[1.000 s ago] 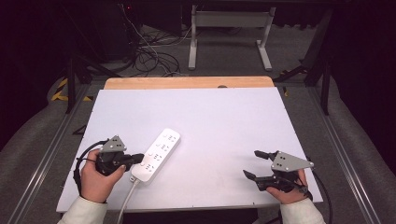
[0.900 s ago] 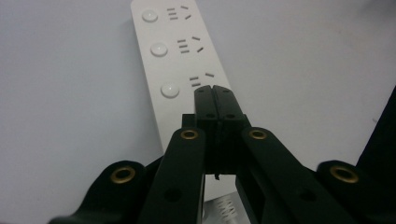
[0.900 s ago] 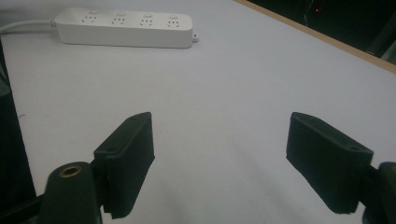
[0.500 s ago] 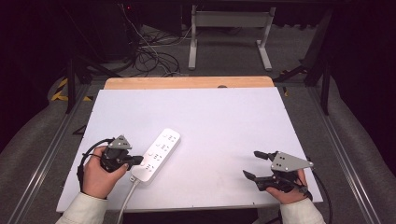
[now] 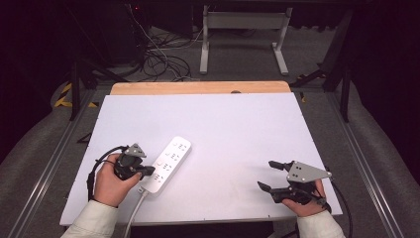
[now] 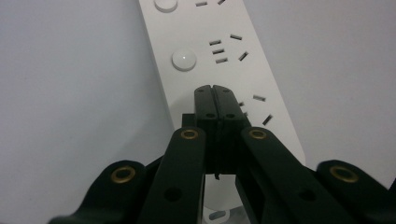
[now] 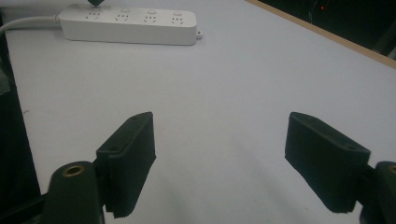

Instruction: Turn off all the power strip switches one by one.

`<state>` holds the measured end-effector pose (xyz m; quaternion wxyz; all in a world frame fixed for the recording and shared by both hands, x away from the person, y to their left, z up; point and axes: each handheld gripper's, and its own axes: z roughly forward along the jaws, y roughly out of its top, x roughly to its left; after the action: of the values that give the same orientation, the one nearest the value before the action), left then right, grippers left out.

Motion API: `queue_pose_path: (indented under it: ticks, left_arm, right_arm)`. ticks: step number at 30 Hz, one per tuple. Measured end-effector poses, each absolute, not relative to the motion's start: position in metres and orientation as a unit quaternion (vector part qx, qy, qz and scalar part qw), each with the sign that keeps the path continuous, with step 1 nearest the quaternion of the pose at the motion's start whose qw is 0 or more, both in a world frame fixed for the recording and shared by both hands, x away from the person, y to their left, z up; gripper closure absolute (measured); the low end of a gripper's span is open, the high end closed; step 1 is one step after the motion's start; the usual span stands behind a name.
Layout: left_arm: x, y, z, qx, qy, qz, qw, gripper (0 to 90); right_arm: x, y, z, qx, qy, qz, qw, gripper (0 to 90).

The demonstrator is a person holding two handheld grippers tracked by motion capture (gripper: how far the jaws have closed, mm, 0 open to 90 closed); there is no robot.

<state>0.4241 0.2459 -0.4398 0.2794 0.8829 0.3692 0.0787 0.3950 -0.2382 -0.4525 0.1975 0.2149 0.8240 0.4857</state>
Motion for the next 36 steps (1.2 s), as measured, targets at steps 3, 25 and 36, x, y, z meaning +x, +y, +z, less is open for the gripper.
queue_pose_path:
  ticks: [3, 25, 36]
  left_arm:
    - [0.4246, 0.2453, -0.4409, 0.883, 0.371, 0.078, 0.278, 89.8]
    - [0.4226, 0.2452, -0.4450, 0.885, 0.365, 0.090, 0.275, 90.0]
    - [0.4206, 0.2437, -0.4466, 0.882, 0.366, 0.101, 0.278, 90.0]
  right_arm:
    - [0.3949, -0.2384, -0.4525, 0.214, 0.824, 0.486, 0.198, 24.7]
    - [0.3946, -0.2382, -0.4526, 0.213, 0.826, 0.486, 0.192, 24.7]
    - [0.3947, -0.2373, -0.4531, 0.212, 0.828, 0.484, 0.187, 24.7]
